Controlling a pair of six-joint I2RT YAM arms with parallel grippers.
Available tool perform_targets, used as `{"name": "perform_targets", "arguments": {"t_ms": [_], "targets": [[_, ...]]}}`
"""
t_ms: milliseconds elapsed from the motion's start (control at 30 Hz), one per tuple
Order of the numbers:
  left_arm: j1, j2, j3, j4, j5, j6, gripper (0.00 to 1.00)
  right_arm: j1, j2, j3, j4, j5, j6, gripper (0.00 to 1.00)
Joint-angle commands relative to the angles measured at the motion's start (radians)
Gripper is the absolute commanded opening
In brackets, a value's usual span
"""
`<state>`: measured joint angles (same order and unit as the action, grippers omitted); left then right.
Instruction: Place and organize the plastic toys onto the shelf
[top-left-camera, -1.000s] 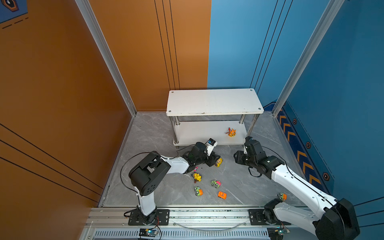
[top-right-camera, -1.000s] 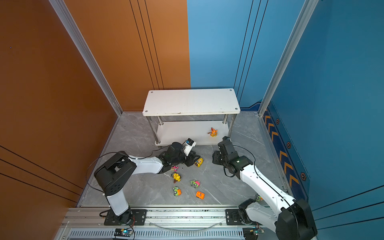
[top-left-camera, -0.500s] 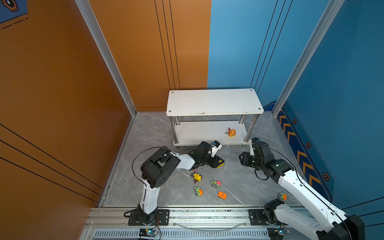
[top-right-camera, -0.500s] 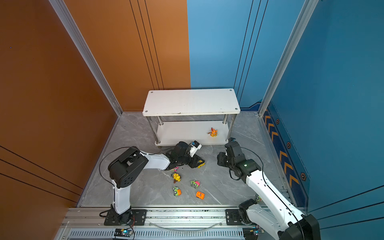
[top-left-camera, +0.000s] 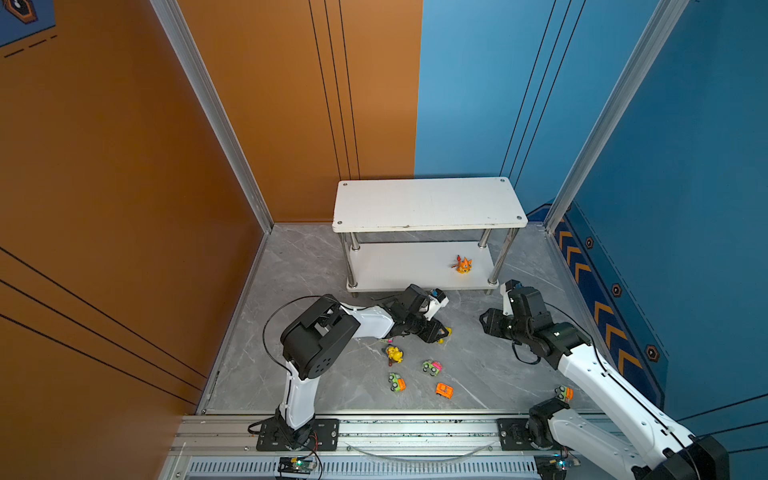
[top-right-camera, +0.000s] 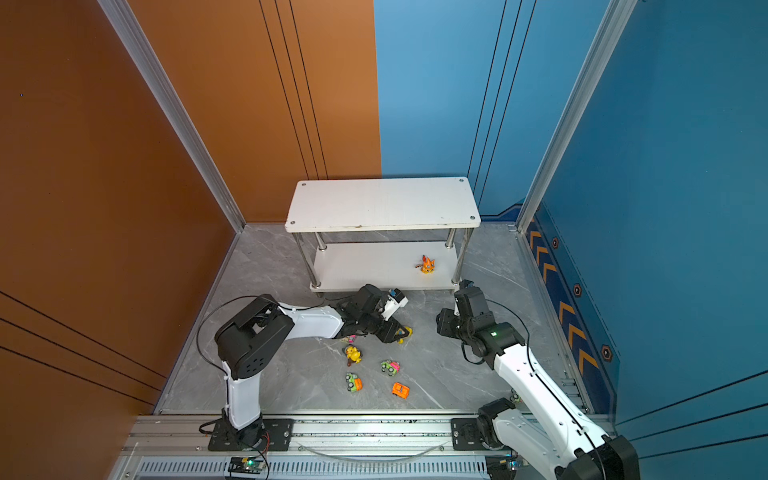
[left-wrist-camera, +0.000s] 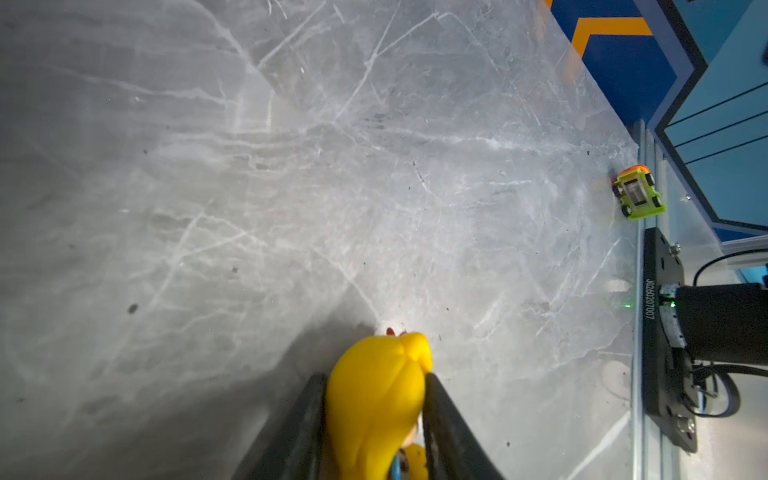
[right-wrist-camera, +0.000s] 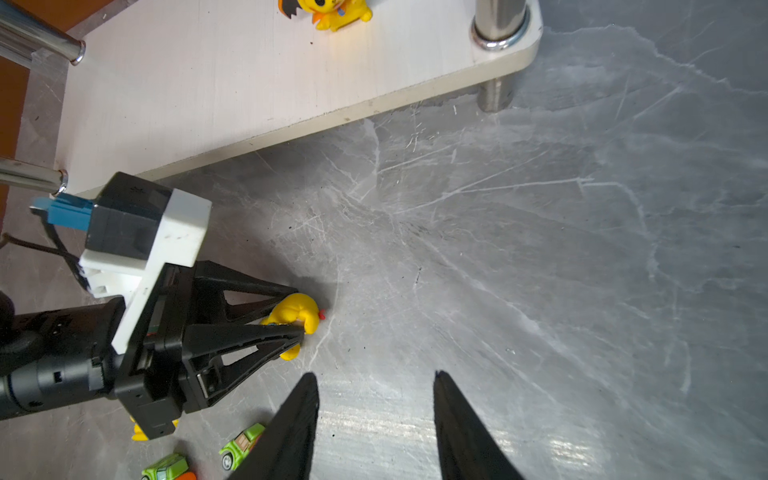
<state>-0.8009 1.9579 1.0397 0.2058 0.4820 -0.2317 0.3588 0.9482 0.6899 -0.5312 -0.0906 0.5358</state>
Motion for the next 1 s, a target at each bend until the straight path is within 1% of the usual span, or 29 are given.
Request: {"name": "perform_targets", "arguments": {"t_ms": [0,100,133,167,200,267,300,333,433,500,567,600,667,767,867,900,967], "targets": [[-0.022,-0.03,0.021,-0.122,0.001,0.023,0.39,-0.005,-0.003,-0.015,0.013,-0.023,0.001,0.48],[-0.026,-0.041,0.022,-0.151,-0.016,0.023,0.41,-0.001,-0.01,-0.018,0.016,-0.026,0.007,0.49],[-0.026,-0.042,0.027,-0.164,-0.018,0.023,0.35,-0.001,-0.014,-0.018,0.016,-0.026,0.007,0.49],[-0.029,-0.039,0.04,-0.187,-0.022,0.025,0.26,0.0,-0.015,-0.018,0.016,-0.026,0.007,0.49],[-0.032,-0.034,0.056,-0.212,-0.022,0.031,0.19,0.0,-0.019,-0.018,0.014,-0.026,0.007,0.5],[-0.04,-0.023,0.089,-0.26,-0.025,0.048,0.11,0.0,-0.028,-0.017,0.009,-0.022,0.006,0.5],[-0.041,-0.018,0.102,-0.277,-0.024,0.053,0.08,0.0,-0.031,-0.016,0.005,-0.019,0.003,0.5],[-0.042,-0.016,0.11,-0.282,-0.022,0.054,0.07,0.0,-0.037,-0.017,-0.001,-0.014,0.0,0.5],[-0.039,-0.04,0.106,-0.243,-0.019,0.032,0.06,0.0,-0.048,-0.019,-0.013,-0.001,-0.007,0.5],[-0.037,-0.079,0.08,-0.166,-0.019,0.009,0.06,0.0,-0.049,-0.026,-0.01,0.0,-0.011,0.5],[-0.039,-0.135,0.041,-0.05,-0.046,-0.009,0.06,0.0,-0.048,-0.034,0.002,-0.003,-0.016,0.5],[-0.04,-0.161,0.023,0.004,-0.077,-0.009,0.06,0.001,-0.046,-0.037,0.01,-0.006,-0.018,0.5],[-0.048,-0.216,-0.044,0.153,-0.171,0.021,0.01,0.0,-0.042,-0.047,0.031,-0.013,-0.022,0.5],[-0.062,-0.25,-0.119,0.394,-0.322,0.093,0.0,0.0,-0.036,-0.055,0.058,-0.027,-0.024,0.5],[-0.071,-0.21,-0.144,0.612,-0.417,0.18,0.0,0.0,-0.034,-0.061,0.072,-0.034,-0.032,0.5],[-0.073,-0.183,-0.147,0.685,-0.427,0.215,0.0,0.0,-0.033,-0.063,0.077,-0.031,-0.034,0.5],[-0.076,-0.093,-0.148,0.894,-0.472,0.255,0.0,0.0,-0.035,-0.068,0.085,-0.028,-0.039,0.5]]}}
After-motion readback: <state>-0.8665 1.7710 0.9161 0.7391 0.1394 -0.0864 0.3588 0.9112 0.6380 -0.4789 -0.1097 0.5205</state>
